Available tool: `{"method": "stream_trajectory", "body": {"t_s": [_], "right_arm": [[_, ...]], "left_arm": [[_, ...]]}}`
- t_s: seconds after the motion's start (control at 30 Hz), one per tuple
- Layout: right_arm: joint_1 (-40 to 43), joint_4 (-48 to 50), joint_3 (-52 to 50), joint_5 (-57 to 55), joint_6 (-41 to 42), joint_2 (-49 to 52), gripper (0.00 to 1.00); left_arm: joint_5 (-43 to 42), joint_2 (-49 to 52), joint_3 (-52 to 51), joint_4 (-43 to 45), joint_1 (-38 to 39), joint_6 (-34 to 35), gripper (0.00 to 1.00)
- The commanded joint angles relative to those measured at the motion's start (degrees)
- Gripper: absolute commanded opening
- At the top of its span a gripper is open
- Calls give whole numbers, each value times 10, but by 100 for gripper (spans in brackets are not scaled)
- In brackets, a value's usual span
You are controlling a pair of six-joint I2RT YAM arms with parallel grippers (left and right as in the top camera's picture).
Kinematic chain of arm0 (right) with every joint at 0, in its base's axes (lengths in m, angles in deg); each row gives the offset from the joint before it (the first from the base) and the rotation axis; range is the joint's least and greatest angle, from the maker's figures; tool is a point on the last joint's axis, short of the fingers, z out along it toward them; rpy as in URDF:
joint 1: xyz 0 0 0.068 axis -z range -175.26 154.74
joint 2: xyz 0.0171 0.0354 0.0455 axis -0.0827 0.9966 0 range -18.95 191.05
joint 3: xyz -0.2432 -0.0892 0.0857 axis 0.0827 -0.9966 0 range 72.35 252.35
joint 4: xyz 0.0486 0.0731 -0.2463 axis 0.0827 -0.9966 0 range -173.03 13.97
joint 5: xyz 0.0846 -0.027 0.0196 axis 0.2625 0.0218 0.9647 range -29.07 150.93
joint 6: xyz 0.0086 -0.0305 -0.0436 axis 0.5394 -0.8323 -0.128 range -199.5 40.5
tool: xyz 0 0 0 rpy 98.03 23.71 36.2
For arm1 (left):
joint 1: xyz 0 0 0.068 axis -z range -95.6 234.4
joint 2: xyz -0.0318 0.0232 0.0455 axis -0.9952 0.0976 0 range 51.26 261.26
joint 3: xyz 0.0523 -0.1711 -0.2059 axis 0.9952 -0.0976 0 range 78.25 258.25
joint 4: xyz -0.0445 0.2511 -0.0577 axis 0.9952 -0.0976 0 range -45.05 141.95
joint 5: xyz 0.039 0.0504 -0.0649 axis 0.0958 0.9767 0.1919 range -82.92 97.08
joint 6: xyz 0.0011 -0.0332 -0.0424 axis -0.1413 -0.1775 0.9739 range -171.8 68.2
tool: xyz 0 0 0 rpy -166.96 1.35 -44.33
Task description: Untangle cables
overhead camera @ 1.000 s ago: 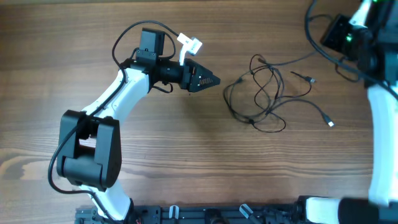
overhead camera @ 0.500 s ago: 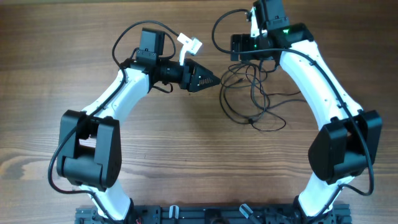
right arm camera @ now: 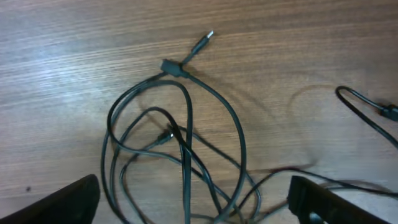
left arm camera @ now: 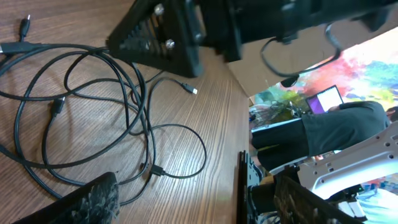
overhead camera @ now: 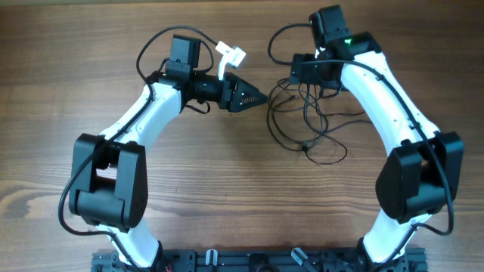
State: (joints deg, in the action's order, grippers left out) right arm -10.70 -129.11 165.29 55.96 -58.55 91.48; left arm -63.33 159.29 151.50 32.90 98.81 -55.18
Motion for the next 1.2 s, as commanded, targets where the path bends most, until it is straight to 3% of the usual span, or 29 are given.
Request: {"method": "stream_trajectory", "body": {"t_s": [0.0,0.13,0.33,0.4,0.43,0.53,0.73,0.77,0.87,0.9,0.97,1.0,1.07,1.17], "right_arm": [[-1,31,-32,12,-31,7,87],[-1,62,-52,25,-55,7,75],[-1,116,-106,55,-57,7,68],[-1,127,-122,56,-48,7,44],[-1,128,-123,57,-43,7,18],[-1,134,-121,56,-44,7,4],[-1,104,-65,45,-45,0,6],[-1,93,-48,43,-49,-10,16],[-1,81,-30,43,-58,-48,22],[0,77,-30,43,-58,-58,20],[0,67,-30,37,-57,-70,5],[0,63,-30,28,-57,-71,5],[0,56,-34,10,-58,-69,32],[0,70,-45,-7,-59,-62,37]], "left_arm": [[-9,7,6,-4,0,-9,82],[-7,7,6,-5,-1,-9,81],[-1,7,6,-6,-1,-9,79],[-1,7,6,-6,-1,-9,79],[-1,7,6,-6,-1,-9,79],[0,7,6,-7,-1,-9,79],[0,7,6,-14,-1,-9,80],[3,7,6,-17,-1,-9,80],[11,7,6,-20,-1,-9,80],[11,7,6,-20,-1,-9,80],[11,7,6,-20,-1,-9,80],[11,7,6,-20,-1,-9,80],[10,7,6,-21,-1,-9,80],[10,7,6,-21,-1,-9,80]]}}
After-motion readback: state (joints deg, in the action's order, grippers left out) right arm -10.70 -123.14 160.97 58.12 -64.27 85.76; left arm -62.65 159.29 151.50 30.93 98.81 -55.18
